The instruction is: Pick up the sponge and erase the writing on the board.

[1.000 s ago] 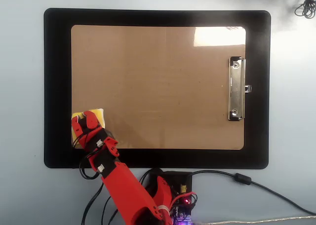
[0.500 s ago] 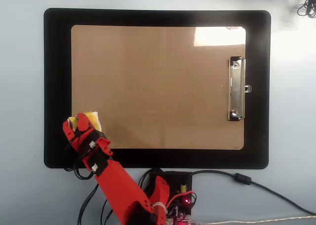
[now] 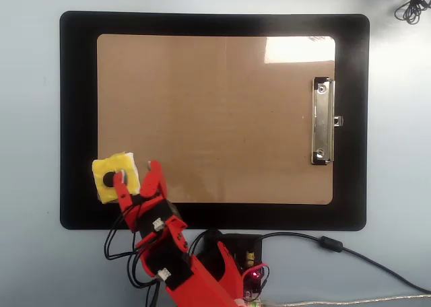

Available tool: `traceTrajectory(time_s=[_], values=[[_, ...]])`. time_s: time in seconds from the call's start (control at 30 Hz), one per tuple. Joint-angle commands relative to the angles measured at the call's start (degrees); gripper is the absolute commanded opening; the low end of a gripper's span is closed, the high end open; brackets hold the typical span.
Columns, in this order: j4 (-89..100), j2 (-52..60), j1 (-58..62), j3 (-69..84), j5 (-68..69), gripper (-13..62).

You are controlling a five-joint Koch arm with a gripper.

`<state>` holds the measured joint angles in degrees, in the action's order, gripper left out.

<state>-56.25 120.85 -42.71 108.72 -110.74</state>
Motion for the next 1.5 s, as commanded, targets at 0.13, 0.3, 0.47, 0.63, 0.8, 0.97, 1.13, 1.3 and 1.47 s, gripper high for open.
traceTrajectory(time_s=[0.13, 0.3, 0.47, 0.63, 0.8, 0.97, 1.13, 1.3, 1.47], values=[[-24.3, 1.8, 26.8, -1.1, 20.3, 31.3], [-23.3, 5.2, 37.6, 13.2, 30.4, 31.5], [-27.1, 14.2, 40.3, 24.2, 30.1, 33.3], [-37.6, 13.9, 42.5, 25.1, 30.1, 33.8], [-42.3, 13.9, 42.7, 27.8, 30.1, 34.6], [-42.1, 13.8, 43.0, 30.8, 30.4, 34.3], [-40.9, 13.5, 42.5, 31.2, 30.2, 35.2], [-40.6, 13.4, 42.5, 31.3, 30.1, 35.2], [-40.6, 13.4, 42.5, 31.2, 30.1, 35.2]])
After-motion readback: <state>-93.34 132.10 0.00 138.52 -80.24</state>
